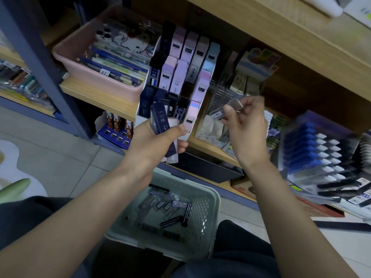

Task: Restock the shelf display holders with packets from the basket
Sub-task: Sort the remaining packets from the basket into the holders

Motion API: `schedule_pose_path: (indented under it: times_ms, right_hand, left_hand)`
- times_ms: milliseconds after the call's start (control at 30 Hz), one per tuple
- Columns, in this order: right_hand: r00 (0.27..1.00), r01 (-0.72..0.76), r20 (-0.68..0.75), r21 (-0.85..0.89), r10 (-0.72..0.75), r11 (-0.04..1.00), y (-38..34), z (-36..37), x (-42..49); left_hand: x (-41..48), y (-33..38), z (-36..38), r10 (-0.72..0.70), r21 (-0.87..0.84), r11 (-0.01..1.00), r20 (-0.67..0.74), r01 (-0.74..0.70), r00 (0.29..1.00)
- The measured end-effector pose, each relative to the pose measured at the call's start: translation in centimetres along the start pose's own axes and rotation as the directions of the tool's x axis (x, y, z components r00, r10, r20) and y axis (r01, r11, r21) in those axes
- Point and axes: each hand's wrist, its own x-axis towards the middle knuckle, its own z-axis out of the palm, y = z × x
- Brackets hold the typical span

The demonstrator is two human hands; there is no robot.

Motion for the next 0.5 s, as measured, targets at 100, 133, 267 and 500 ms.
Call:
schedule_pose_path:
  times_ms: [100, 133, 267, 500]
  right_hand:
    - [0.997, 0.059, 0.047, -0.127, -0.054, 0.990, 0.5, 0.6, 0.6]
    - [0.995, 0.081, 0.067, -0.186, -0.070, 0.979, 0.5, 0.7, 0.7]
    - [0.983, 0.130, 0.169, -0.351, -0.074, 0.927, 0.5, 0.7, 1.0]
    - [0.964, 0.265, 0.174, -0.620, -0.200, 0.739, 1.6, 1.4, 1.6]
  left_hand:
    - [-0.2, -0.1, 0.2, -0.001, 0.005, 1.000, 0.042, 0.001, 0.999]
    - [-0.3, -0.1, 0.2, -0.004, 0.007, 1.000, 0.058, 0.004, 0.998]
    - [-0.4, 0.0, 0.2, -0.033, 0.006, 0.999, 0.109, 0.032, 0.993]
    - [-0.6, 0.2, 0.0, -0.039, 0.008, 0.999, 0.143, 0.038, 0.989]
